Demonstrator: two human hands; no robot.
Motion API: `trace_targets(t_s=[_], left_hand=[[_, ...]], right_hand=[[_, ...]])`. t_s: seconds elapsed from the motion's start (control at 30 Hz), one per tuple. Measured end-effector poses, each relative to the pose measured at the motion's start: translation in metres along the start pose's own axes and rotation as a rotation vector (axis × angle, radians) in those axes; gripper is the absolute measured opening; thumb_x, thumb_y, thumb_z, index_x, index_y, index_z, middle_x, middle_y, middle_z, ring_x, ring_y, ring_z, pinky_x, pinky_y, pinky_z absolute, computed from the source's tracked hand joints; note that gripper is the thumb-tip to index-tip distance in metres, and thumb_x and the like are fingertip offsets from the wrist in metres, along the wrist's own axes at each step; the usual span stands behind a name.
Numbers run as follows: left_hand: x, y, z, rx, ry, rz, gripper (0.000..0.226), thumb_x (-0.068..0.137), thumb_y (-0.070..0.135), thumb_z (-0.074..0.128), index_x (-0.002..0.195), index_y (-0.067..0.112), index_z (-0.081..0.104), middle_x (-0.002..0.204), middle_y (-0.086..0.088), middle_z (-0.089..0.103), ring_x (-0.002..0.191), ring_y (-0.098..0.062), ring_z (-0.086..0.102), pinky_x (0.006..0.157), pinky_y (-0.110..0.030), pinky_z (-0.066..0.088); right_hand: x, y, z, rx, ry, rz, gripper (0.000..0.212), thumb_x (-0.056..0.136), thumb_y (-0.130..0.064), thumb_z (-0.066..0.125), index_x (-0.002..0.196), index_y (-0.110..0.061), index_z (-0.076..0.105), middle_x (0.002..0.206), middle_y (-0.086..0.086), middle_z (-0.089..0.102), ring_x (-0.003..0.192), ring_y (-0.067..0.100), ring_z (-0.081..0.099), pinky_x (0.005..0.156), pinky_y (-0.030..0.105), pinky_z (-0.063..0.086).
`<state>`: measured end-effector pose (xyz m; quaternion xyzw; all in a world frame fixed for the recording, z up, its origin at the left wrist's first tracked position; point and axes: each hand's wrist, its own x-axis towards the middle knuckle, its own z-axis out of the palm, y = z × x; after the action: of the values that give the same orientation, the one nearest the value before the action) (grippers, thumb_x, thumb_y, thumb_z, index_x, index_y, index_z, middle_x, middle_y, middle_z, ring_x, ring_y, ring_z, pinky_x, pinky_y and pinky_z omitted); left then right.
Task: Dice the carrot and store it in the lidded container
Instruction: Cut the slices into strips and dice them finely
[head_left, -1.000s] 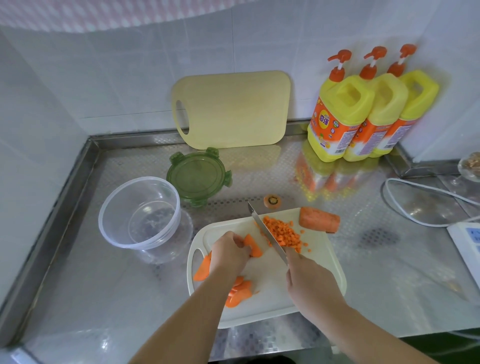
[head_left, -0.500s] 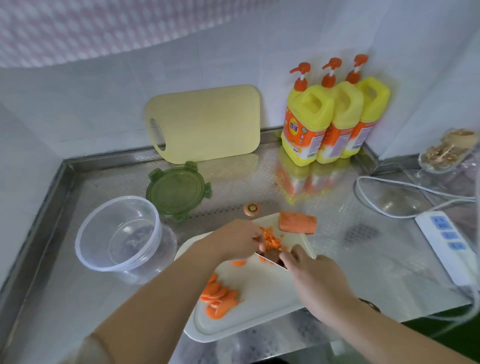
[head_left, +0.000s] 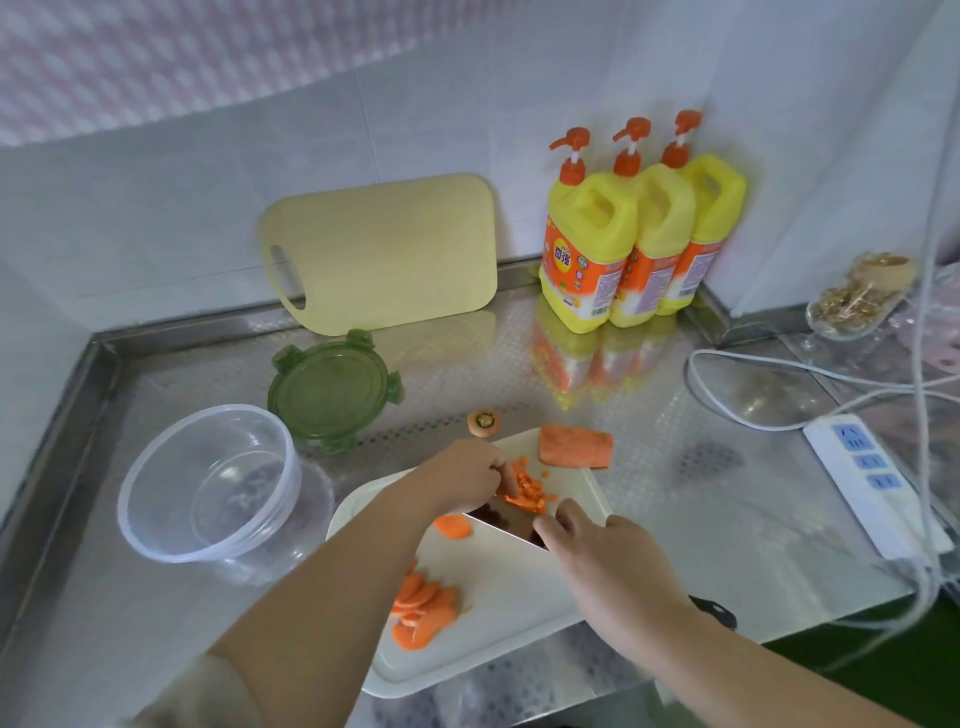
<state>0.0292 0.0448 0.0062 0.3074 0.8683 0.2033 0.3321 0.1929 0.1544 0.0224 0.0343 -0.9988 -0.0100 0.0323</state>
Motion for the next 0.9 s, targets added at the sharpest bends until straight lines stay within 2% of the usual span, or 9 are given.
trace_targets(t_s=[0.17,0.37,0.43,0.47,0.53,0.6,0.7,0.8,0.9], left_hand=[[0.004,-0.011,0.000,-0.126,0.061,-0.001,0.042,0.083,-0.007,0.038,0.102,0.010,0.071,0.099,-0.001,0.068,0.094,-0.011,0.061,0.089,-0.023,0.047],[-0.005,-0.024,-0.024,-0.540,0.334,-0.070,0.040,0.086,-0.013,0.033,0.078,0.013,0.062,0.078,0.004,0.061,0.075,-0.013,0.058,0.069,-0.015,0.046],[-0.014,-0.030,-0.030,-0.548,0.420,-0.114,0.040,0.087,-0.010,0.034,0.081,0.018,0.063,0.082,0.004,0.063,0.077,-0.012,0.059,0.074,-0.021,0.048],[-0.018,-0.035,-0.030,-0.538,0.490,-0.151,0.037,0.088,-0.007,0.036,0.084,0.019,0.063,0.084,0.004,0.064,0.079,-0.013,0.060,0.075,-0.025,0.048],[-0.027,-0.047,-0.025,-0.523,0.618,-0.263,0.029,0.088,0.000,0.042,0.092,0.020,0.062,0.088,0.001,0.066,0.083,-0.018,0.061,0.076,-0.031,0.049],[-0.035,-0.061,-0.011,-0.520,0.612,-0.399,0.019,0.087,0.008,0.048,0.095,0.019,0.062,0.085,0.000,0.069,0.084,-0.021,0.064,0.078,-0.034,0.053],[-0.042,-0.067,0.016,-0.498,0.449,-0.514,0.012,0.079,0.020,0.058,0.090,0.025,0.060,0.068,0.004,0.070,0.071,-0.019,0.067,0.073,-0.035,0.058],[-0.041,-0.061,0.034,-0.457,0.416,-0.543,0.016,0.080,0.024,0.064,0.096,0.023,0.059,0.081,-0.003,0.071,0.068,-0.020,0.063,0.067,-0.025,0.052],[-0.036,-0.057,0.042,-0.445,0.445,-0.544,0.019,0.084,0.025,0.064,0.101,0.020,0.057,0.088,-0.003,0.067,0.078,-0.021,0.063,0.067,-0.024,0.048]], right_hand=[[0.003,-0.001,0.000,-0.017,0.002,0.009,0.044,0.027,-0.007,0.046,0.066,-0.018,0.063,0.059,-0.002,0.051,0.061,0.011,-0.018,0.057,0.024,-0.012],[0.002,0.008,0.006,0.016,-0.117,0.072,0.053,0.024,-0.005,0.053,0.075,-0.017,0.065,0.064,-0.003,0.051,0.052,0.009,-0.014,0.054,0.025,-0.011],[0.003,0.006,0.005,0.040,-0.167,0.118,0.052,0.044,-0.008,0.071,0.095,-0.017,0.065,0.078,-0.002,0.055,0.043,0.011,-0.002,0.045,0.024,-0.003],[0.004,0.006,0.005,0.099,-0.189,0.150,0.043,0.068,-0.014,0.068,0.110,-0.019,0.058,0.091,-0.003,0.055,0.041,0.015,0.015,0.042,0.024,0.010],[0.008,0.004,0.005,0.283,-0.194,0.208,0.030,0.095,-0.018,0.041,0.124,-0.023,0.042,0.108,-0.006,0.049,0.062,0.016,0.041,0.055,0.025,0.032],[0.014,-0.002,0.007,0.451,-0.178,0.244,0.026,0.098,-0.018,0.035,0.123,-0.023,0.041,0.105,-0.007,0.048,0.078,0.013,0.048,0.064,0.023,0.034],[0.021,-0.014,0.014,0.599,-0.227,0.278,0.013,0.098,-0.017,0.037,0.108,-0.022,0.043,0.087,-0.007,0.047,0.075,0.013,0.049,0.060,0.023,0.032],[0.024,-0.026,0.022,0.606,-0.287,0.289,0.013,0.099,-0.019,0.036,0.088,-0.026,0.033,0.072,-0.010,0.039,0.060,0.005,0.039,0.050,0.021,0.025],[0.027,-0.033,0.028,0.603,-0.319,0.302,0.014,0.099,-0.018,0.035,0.087,-0.026,0.032,0.072,-0.009,0.039,0.061,0.004,0.040,0.050,0.020,0.025]])
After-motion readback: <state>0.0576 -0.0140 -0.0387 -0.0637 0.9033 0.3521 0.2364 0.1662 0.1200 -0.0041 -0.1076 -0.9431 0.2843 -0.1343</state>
